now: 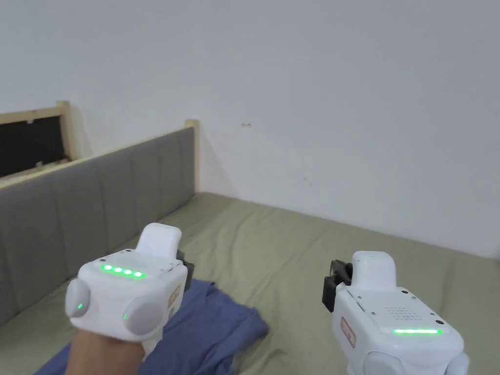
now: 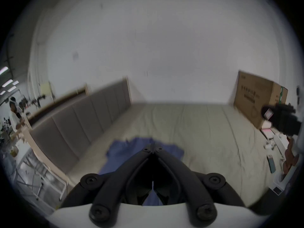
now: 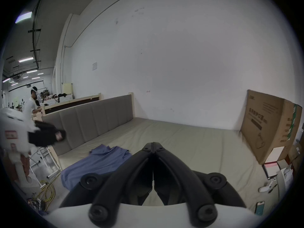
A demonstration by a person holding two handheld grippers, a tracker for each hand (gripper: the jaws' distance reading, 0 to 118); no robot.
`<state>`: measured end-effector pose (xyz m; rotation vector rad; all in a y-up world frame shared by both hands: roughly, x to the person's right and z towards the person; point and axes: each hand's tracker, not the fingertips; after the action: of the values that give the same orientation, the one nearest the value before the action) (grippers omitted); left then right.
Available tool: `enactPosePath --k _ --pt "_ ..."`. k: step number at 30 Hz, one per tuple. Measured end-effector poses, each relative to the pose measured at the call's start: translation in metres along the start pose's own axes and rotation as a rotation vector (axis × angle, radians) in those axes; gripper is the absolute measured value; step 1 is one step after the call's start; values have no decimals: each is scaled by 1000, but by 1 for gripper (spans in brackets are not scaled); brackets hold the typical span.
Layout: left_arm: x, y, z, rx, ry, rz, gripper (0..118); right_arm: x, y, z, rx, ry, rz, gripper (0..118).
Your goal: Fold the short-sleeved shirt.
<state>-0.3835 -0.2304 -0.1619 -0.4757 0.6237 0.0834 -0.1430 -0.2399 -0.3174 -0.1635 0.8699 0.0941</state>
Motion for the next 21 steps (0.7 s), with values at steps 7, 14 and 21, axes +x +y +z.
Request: enactPosePath --k 7,14,21 --pt "-28 -70 -132 -427 -107 70 0 -4 -33 -37 -107 24 19 0" --pt "-22 -110 -238 -470 -182 95 112 10 -65 -86 -223 -1 31 0" --pt "-2 -128 -268 -628 -206 65 98 17 -97 -118 -319 -22 27 0"
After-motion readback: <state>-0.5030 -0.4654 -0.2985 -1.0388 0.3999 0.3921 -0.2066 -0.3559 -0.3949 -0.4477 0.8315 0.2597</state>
